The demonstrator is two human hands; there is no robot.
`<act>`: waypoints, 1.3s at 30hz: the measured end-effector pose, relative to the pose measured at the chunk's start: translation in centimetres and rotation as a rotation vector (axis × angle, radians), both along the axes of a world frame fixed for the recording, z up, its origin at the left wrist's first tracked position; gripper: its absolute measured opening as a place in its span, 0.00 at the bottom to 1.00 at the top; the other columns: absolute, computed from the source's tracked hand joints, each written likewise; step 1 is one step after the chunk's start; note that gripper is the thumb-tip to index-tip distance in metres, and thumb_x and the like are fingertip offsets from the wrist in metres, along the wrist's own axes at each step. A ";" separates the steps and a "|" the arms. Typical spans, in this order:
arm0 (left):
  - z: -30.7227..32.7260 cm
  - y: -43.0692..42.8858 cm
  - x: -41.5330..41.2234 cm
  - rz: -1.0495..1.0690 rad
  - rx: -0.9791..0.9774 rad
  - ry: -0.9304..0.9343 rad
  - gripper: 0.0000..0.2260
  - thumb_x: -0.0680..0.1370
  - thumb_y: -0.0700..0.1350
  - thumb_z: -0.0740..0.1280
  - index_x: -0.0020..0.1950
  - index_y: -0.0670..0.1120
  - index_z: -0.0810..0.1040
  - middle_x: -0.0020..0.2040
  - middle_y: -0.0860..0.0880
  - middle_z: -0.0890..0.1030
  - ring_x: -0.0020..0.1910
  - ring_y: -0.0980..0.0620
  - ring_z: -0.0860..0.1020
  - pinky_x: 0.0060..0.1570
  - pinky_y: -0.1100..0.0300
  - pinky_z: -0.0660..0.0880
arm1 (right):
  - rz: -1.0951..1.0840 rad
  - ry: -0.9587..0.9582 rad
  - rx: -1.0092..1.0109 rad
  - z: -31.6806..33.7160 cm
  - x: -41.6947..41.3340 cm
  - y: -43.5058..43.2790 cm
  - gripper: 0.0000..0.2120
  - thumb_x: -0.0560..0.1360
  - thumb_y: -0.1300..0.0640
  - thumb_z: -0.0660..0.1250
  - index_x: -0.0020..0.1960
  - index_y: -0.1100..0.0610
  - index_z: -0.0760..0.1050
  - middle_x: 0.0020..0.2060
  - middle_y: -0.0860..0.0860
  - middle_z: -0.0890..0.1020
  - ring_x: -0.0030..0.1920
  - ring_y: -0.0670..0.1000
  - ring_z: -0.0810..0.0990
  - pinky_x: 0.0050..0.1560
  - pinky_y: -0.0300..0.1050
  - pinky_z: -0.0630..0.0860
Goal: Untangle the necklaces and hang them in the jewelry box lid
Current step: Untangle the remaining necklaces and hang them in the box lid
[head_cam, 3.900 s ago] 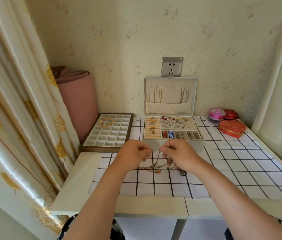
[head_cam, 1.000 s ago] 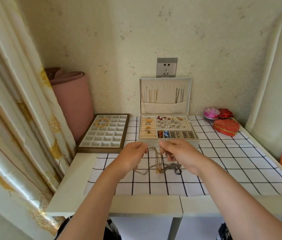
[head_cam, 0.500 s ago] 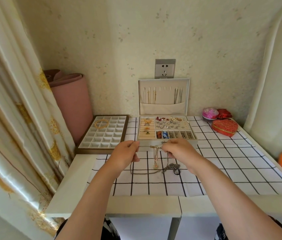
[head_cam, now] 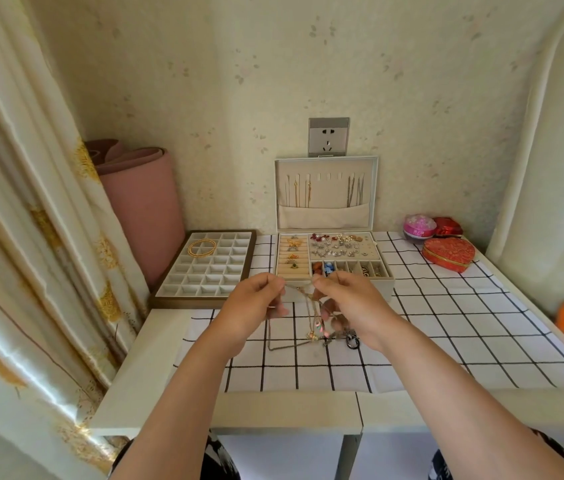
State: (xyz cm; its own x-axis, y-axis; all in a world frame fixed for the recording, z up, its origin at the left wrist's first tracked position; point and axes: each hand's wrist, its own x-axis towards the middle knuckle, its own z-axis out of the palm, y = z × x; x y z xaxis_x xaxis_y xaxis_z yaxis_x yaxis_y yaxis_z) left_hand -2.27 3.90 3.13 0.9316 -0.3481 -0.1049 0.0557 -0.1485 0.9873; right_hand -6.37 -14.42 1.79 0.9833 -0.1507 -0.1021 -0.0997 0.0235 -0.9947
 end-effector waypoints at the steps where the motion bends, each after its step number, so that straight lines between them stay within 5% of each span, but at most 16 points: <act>1: 0.0 -0.1 0.1 0.004 -0.117 0.065 0.13 0.84 0.42 0.60 0.40 0.41 0.75 0.35 0.47 0.75 0.37 0.50 0.77 0.50 0.54 0.81 | 0.015 -0.009 -0.113 -0.2 0.0 -0.1 0.15 0.76 0.55 0.72 0.36 0.54 0.68 0.30 0.49 0.77 0.29 0.50 0.74 0.28 0.42 0.69; 4: 0.3 -0.5 -0.1 0.019 -0.397 0.194 0.14 0.85 0.40 0.57 0.40 0.41 0.71 0.37 0.46 0.77 0.39 0.50 0.79 0.50 0.52 0.81 | 0.018 -0.053 -0.422 -0.7 0.2 -0.1 0.20 0.73 0.60 0.74 0.33 0.51 0.64 0.32 0.48 0.74 0.32 0.46 0.71 0.39 0.41 0.71; 10: 0.3 -0.5 -0.2 0.051 -0.555 0.336 0.14 0.84 0.43 0.56 0.38 0.44 0.68 0.36 0.46 0.75 0.35 0.49 0.76 0.41 0.56 0.75 | 0.042 -0.044 -0.357 -0.5 0.2 0.2 0.21 0.72 0.64 0.71 0.31 0.50 0.62 0.28 0.44 0.69 0.30 0.45 0.68 0.38 0.39 0.69; 14: 0.0 -0.9 -0.4 0.049 -0.356 0.242 0.13 0.82 0.49 0.63 0.39 0.45 0.73 0.32 0.49 0.71 0.32 0.53 0.70 0.36 0.58 0.67 | 0.052 -0.093 -0.406 -0.5 0.0 0.7 0.21 0.73 0.58 0.73 0.30 0.54 0.63 0.25 0.47 0.63 0.28 0.47 0.64 0.32 0.29 0.68; 18: -0.2 -0.8 -0.2 0.047 -0.156 0.154 0.13 0.79 0.49 0.68 0.38 0.47 0.70 0.31 0.52 0.68 0.29 0.55 0.66 0.34 0.60 0.65 | -0.068 -0.101 -0.229 -0.1 0.0 0.4 0.15 0.71 0.51 0.73 0.33 0.57 0.71 0.29 0.52 0.71 0.33 0.50 0.72 0.46 0.48 0.77; 21: 0.0 -0.8 -0.2 0.054 -0.050 0.133 0.09 0.80 0.51 0.67 0.46 0.46 0.76 0.30 0.53 0.68 0.28 0.55 0.64 0.32 0.61 0.62 | -0.172 -0.080 -0.035 -0.1 0.2 0.3 0.11 0.75 0.55 0.72 0.38 0.59 0.75 0.31 0.53 0.79 0.36 0.51 0.79 0.56 0.57 0.81; 26: -0.2 -1.4 -0.3 0.075 0.082 0.049 0.11 0.80 0.54 0.65 0.51 0.49 0.82 0.32 0.56 0.71 0.30 0.57 0.67 0.32 0.63 0.64 | -0.254 -0.093 0.258 -0.3 0.4 1.2 0.11 0.76 0.62 0.71 0.37 0.59 0.72 0.33 0.51 0.83 0.37 0.52 0.80 0.52 0.52 0.82; 29: -0.5 -1.6 -0.1 0.088 0.098 0.030 0.14 0.81 0.53 0.65 0.52 0.42 0.76 0.32 0.56 0.71 0.30 0.59 0.67 0.31 0.65 0.64 | -0.219 -0.074 0.348 -0.4 0.7 1.0 0.09 0.76 0.64 0.71 0.38 0.57 0.75 0.32 0.52 0.80 0.40 0.52 0.78 0.55 0.50 0.79; 31: -0.6 -1.4 -0.1 0.084 0.113 0.034 0.12 0.81 0.53 0.65 0.51 0.45 0.78 0.32 0.55 0.71 0.30 0.58 0.67 0.31 0.64 0.63 | -0.179 -0.053 0.387 -0.3 0.8 0.8 0.09 0.76 0.64 0.69 0.38 0.57 0.76 0.29 0.51 0.75 0.36 0.51 0.74 0.48 0.49 0.76; 33: -0.6 -1.1 0.2 0.099 0.128 0.037 0.11 0.80 0.54 0.65 0.43 0.50 0.82 0.32 0.54 0.71 0.30 0.57 0.68 0.31 0.63 0.64 | -0.145 -0.066 0.329 0.1 0.7 0.7 0.11 0.77 0.62 0.68 0.36 0.56 0.74 0.25 0.49 0.67 0.30 0.49 0.67 0.42 0.45 0.70; 35: -1.0 -0.8 0.7 0.130 0.144 0.019 0.16 0.79 0.54 0.66 0.36 0.46 0.73 0.32 0.53 0.70 0.30 0.57 0.68 0.33 0.62 0.65 | -0.093 -0.128 0.060 0.5 0.3 0.2 0.18 0.78 0.57 0.66 0.31 0.55 0.69 0.24 0.51 0.63 0.29 0.50 0.63 0.44 0.43 0.67; 39: -1.3 -0.8 0.7 0.145 0.123 -0.033 0.17 0.79 0.53 0.67 0.35 0.46 0.69 0.31 0.50 0.67 0.29 0.54 0.65 0.34 0.61 0.66 | 0.106 -0.138 -0.402 1.5 -0.8 -0.1 0.21 0.77 0.55 0.60 0.27 0.61 0.73 0.24 0.51 0.73 0.31 0.48 0.71 0.50 0.53 0.77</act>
